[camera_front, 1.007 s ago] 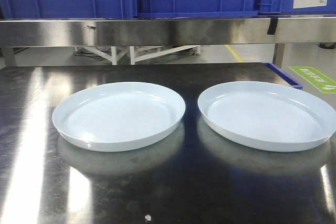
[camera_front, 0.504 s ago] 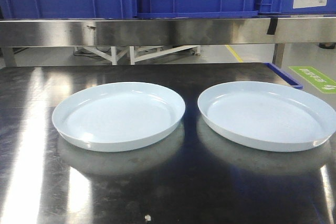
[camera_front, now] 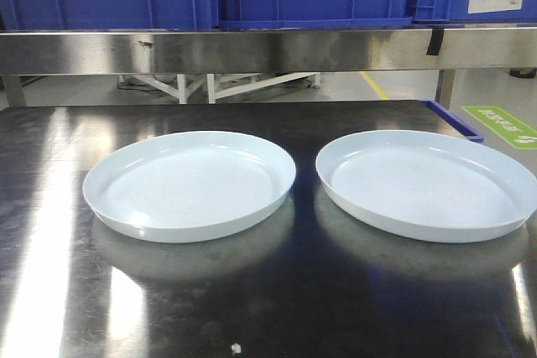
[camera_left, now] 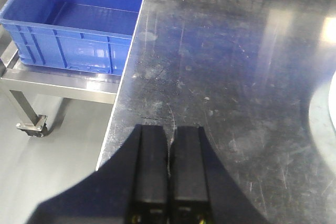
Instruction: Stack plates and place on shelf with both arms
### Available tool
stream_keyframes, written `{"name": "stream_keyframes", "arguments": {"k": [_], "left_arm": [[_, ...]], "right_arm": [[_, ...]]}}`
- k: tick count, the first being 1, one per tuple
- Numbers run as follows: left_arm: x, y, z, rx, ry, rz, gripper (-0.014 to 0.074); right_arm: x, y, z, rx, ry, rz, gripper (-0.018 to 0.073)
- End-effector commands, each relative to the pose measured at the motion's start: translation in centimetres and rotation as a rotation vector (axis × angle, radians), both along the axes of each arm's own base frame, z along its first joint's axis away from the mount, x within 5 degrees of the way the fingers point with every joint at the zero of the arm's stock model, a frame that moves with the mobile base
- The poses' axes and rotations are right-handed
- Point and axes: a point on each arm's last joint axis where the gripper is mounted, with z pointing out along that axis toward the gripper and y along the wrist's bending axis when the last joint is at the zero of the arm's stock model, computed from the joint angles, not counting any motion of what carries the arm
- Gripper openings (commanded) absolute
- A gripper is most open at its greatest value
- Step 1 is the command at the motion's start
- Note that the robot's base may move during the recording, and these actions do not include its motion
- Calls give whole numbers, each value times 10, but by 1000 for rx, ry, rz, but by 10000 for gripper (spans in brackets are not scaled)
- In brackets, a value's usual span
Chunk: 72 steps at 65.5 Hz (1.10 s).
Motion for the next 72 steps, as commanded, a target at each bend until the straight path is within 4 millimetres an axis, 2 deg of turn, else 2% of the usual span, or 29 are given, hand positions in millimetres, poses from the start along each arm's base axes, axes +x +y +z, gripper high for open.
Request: {"name": "stream_keyframes", "arguments": {"k": [1, 22, 35, 48, 54, 65, 72], "left_arm": [[5, -2, 16, -16, -106, -17, 86], [5, -2, 16, -16, -106, -17, 86], [5, -2, 15, -16, -105, -17, 86], [6, -2, 15, -16, -103, -17, 86], [6, -2, 15, -16, -103, -17, 86], [6, -2, 15, -16, -103, -17, 86], [6, -2, 15, -16, -103, -17, 85]], "right_arm": [[4, 0, 17, -4, -90, 0, 494], [6, 2, 10, 49, -35, -14, 494], [30, 2, -7, 50, 43, -17, 494], [61, 2, -9, 51, 82, -16, 494], [73, 9, -13, 50, 116, 9, 494], [84, 28, -20, 46, 159, 67, 494], [86, 31, -25, 44, 182, 77, 494]]}}
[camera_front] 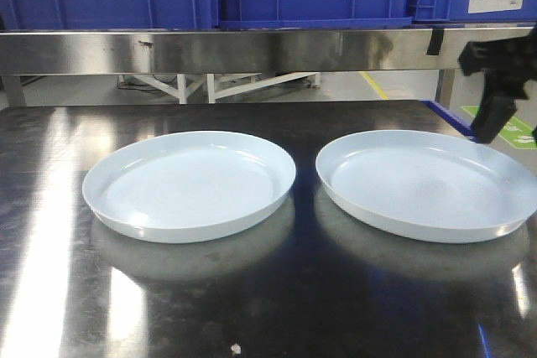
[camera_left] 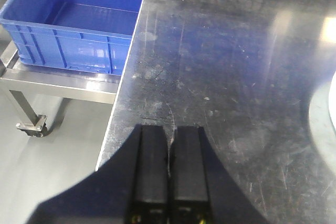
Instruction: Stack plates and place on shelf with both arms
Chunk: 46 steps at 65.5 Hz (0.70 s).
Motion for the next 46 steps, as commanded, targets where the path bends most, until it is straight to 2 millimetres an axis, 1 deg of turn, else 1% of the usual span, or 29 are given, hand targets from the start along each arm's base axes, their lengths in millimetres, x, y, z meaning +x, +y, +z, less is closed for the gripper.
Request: {"name": "stream_keyframes", "arguments": {"k": [1, 13, 46], "left_arm": [[6, -2, 15, -16, -103, -17, 85], [6, -2, 15, -16, -103, -17, 85], [6, -2, 15, -16, -103, -17, 85]], "right_arm": [[6, 2, 18, 5, -79, 7, 494], [6, 2, 11, 2, -38, 10, 494], [6, 0, 9, -13, -32, 14, 494]]}}
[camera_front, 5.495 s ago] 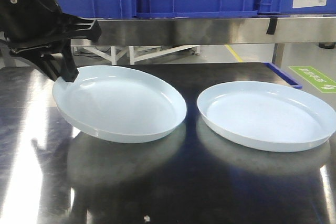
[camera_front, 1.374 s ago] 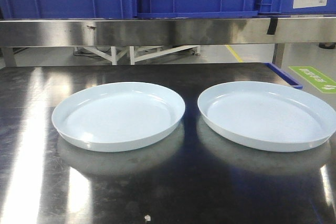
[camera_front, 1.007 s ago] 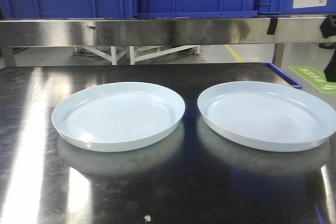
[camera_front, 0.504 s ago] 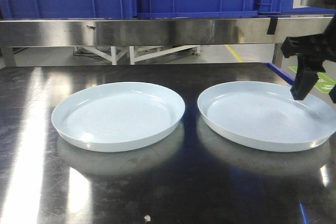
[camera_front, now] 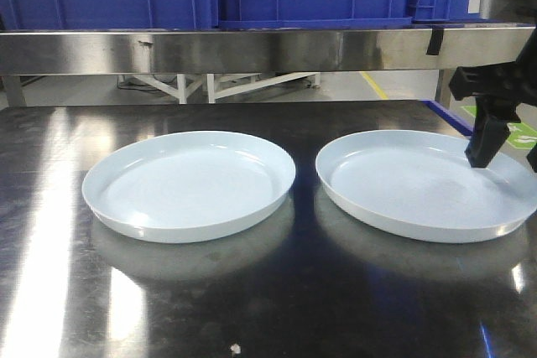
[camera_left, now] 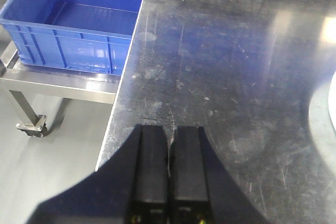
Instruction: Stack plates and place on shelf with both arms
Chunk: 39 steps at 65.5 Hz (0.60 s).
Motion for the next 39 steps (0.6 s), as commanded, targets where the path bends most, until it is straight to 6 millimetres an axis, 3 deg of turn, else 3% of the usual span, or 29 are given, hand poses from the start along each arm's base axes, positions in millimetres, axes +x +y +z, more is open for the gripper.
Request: {"name": "stream_keyframes", "arguments": {"k": [1, 39], "left_arm": [[6, -2, 15, -16, -103, -17, 85], [6, -2, 15, -16, -103, -17, 85]], "right_arm": [[6, -2, 21, -7, -96, 5, 494], [8, -5, 16, -19, -84, 2, 494]]}}
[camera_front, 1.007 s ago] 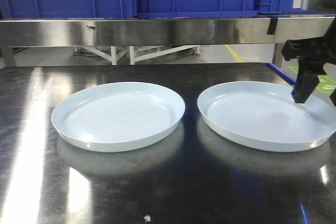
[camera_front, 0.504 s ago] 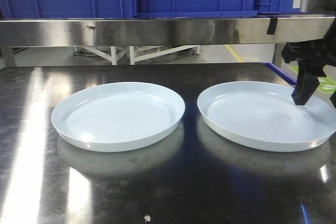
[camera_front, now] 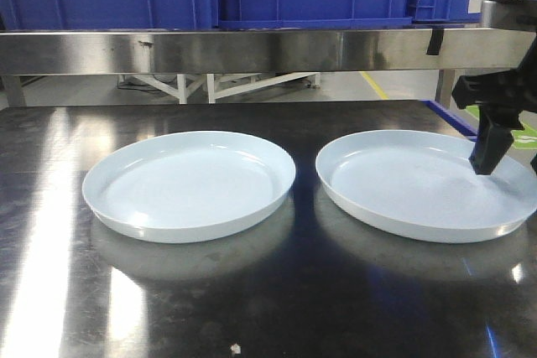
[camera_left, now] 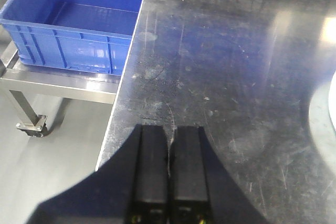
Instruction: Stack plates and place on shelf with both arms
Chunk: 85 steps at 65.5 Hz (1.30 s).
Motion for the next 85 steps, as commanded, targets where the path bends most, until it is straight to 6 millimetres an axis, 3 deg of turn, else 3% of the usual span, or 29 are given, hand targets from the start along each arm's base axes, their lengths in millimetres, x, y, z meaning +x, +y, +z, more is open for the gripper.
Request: {"name": "stream_keyframes", "arguments": {"k": [1, 20, 27, 36, 39, 47, 71, 78, 85], "left_arm": [[6, -2, 15, -16, -103, -17, 85], [6, -2, 15, -16, -103, -17, 85], [6, -2, 15, -16, -103, -17, 85], [6, -2, 15, -16, -103, -17, 85], [6, -2, 15, -16, -103, -17, 85], [6, -2, 15, -16, -103, -17, 85], [6, -2, 15, -16, -103, -17, 85], [6, -2, 15, -16, -103, -17, 85], [6, -2, 15, -16, -103, -17, 85]], "right_arm": [[5, -3, 22, -6, -100, 1, 494], [5, -3, 22, -6, -100, 1, 459], [5, -3, 22, -6, -100, 1, 293], [6, -3, 22, -8, -101, 3, 8], [6, -3, 23, -17, -107, 8, 43], [7, -4, 37, -39, -142, 23, 28], [3, -3, 125, -21, -417, 23, 29], [2, 8, 137, 8, -454, 45, 29], [0, 31, 142, 31, -474, 117, 29]]}}
